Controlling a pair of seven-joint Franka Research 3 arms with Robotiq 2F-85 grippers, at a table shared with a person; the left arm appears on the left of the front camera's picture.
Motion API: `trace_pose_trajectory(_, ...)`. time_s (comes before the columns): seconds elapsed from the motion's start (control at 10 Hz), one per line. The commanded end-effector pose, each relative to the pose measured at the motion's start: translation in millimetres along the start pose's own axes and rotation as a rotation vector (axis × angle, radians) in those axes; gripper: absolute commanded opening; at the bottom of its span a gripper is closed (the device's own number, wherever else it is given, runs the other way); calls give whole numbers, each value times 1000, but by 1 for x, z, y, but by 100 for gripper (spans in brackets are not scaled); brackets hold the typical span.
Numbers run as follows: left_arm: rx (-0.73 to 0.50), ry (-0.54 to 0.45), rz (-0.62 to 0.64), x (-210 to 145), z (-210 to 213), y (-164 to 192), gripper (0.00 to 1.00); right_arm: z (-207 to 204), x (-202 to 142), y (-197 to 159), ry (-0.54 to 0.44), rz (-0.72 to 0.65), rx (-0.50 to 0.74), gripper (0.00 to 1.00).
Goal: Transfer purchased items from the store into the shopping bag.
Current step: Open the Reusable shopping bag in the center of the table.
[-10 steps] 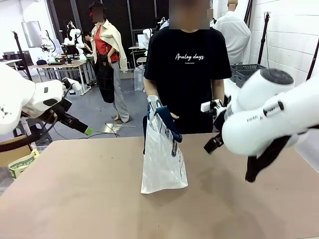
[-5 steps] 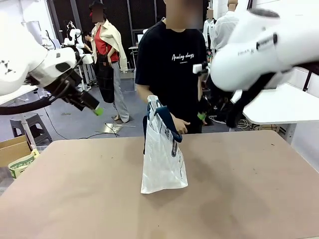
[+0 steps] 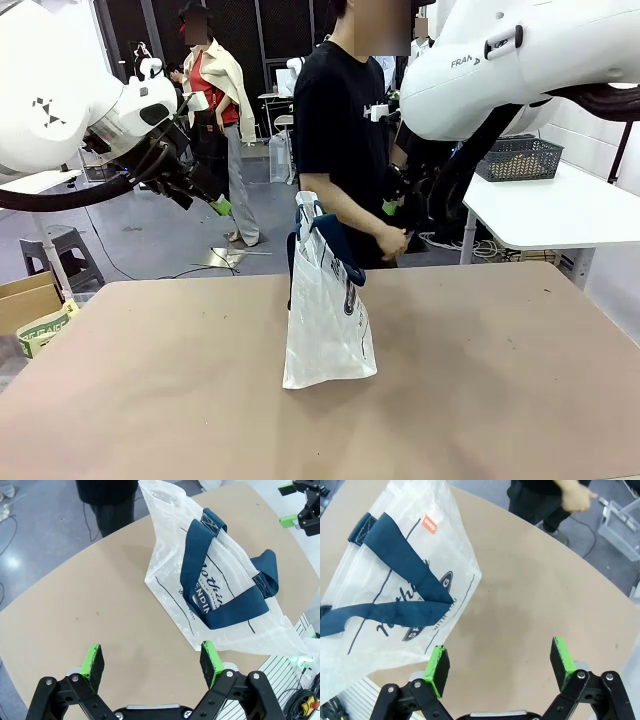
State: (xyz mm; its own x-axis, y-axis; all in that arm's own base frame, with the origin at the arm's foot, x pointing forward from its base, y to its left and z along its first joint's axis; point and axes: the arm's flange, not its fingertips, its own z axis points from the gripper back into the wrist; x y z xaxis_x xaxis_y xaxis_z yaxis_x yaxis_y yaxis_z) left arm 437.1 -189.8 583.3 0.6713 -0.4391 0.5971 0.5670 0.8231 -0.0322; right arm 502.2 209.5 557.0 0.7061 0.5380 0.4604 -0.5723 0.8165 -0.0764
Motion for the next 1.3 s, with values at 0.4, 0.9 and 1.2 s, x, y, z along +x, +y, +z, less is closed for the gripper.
trace_pose_trajectory(0.4, -34, 47, 286, 27, -7, -44, 100, -10, 73, 48, 21, -151, 51, 100)
trace_pose_trajectory(0.9, -82, 53, 348, 49, -44, -75, 100, -21, 111, 66, -10, -213, 94, 100)
trace_pose_trajectory(1.2, -76, 69, 326, 46, -49, -75, 100, -31, 115, 76, 18, -182, 147, 100)
